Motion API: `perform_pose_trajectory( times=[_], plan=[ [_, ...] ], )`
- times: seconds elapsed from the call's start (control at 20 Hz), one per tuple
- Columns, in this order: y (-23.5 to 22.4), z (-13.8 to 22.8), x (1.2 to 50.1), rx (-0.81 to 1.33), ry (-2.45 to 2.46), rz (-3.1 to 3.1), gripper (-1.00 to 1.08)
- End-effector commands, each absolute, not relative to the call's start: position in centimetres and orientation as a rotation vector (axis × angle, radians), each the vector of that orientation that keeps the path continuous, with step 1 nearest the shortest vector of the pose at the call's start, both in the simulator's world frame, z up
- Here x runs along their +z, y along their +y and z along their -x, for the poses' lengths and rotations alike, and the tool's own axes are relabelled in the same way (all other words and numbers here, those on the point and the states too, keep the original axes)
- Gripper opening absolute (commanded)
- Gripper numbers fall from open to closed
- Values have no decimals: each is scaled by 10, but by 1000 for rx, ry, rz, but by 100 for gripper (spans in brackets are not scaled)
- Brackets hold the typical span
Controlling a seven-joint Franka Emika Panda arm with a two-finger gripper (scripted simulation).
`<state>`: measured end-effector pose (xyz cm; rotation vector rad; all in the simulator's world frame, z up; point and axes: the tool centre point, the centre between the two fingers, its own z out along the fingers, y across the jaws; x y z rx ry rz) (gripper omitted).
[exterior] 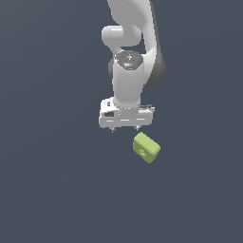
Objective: Pick up the object and move it to a goal position.
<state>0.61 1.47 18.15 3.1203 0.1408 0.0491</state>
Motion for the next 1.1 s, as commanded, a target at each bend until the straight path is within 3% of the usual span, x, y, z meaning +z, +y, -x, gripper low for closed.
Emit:
perform_pose_trajectory(
  times=[0.0, 1.05],
  plan=[
    [15, -6, 181, 49, 141, -3120, 100],
    [13, -8, 169, 6, 268, -3099, 100]
  ],
)
